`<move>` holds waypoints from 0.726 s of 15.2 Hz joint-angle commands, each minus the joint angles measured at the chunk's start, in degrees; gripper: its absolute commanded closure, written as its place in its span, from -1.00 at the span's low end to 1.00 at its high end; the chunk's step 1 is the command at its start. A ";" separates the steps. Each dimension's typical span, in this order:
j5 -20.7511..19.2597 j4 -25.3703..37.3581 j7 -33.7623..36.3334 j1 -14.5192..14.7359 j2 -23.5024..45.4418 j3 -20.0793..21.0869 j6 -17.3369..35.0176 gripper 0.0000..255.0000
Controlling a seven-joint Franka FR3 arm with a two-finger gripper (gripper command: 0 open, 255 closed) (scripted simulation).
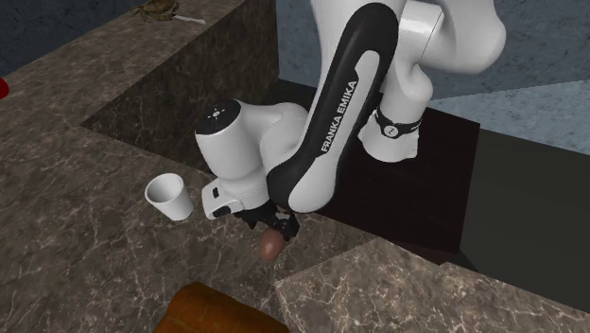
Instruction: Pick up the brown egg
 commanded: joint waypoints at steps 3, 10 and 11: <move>7.03 3.86 -6.30 -3.74 7.13 3.79 1.80 -1.00; 11.51 5.97 -10.22 -6.25 12.75 7.16 5.03 -1.00; 11.50 5.97 -10.22 -6.25 12.75 7.16 5.03 -1.00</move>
